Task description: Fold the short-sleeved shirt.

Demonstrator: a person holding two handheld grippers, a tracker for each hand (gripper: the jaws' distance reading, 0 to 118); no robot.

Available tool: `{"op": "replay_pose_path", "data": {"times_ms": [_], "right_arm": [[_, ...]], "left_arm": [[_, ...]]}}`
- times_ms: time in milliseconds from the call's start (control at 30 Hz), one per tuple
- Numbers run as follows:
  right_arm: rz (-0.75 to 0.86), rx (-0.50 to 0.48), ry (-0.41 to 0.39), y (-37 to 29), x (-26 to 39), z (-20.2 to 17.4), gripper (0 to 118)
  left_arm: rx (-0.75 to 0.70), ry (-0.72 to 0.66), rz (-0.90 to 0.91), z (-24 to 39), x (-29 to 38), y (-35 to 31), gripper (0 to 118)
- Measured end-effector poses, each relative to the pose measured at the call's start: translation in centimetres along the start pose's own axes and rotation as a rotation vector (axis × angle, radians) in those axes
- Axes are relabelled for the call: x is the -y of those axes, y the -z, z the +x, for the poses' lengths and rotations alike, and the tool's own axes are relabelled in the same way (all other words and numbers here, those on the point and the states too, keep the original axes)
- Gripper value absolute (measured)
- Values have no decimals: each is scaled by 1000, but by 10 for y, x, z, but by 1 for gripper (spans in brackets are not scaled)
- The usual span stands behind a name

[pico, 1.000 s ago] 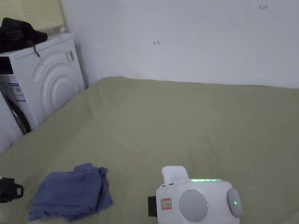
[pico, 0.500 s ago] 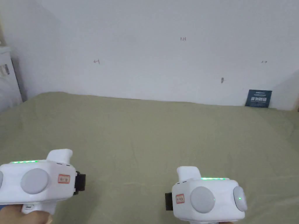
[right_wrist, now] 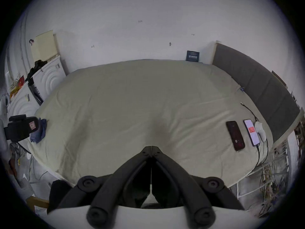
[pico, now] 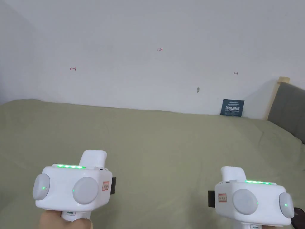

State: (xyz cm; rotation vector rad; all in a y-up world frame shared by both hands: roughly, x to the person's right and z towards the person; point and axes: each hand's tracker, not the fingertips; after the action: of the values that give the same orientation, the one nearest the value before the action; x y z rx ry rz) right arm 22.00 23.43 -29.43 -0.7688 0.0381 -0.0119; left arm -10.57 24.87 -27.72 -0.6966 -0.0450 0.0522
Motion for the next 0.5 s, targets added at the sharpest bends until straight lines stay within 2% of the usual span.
{"op": "replay_pose_path", "data": {"times_ms": [100,367,500], "right_arm": [[72,22,8,-6,-7,3,0],[234,38,-52,-33,-29,-8,0],[322,80,-86,-41,-35,-13,0]], "left_arm": [[-32,30,82,1,-9,-14,1],[-78,33,218,-3,-38,-47,1],[-111,41,274,-4,-43,-54,1]]}}
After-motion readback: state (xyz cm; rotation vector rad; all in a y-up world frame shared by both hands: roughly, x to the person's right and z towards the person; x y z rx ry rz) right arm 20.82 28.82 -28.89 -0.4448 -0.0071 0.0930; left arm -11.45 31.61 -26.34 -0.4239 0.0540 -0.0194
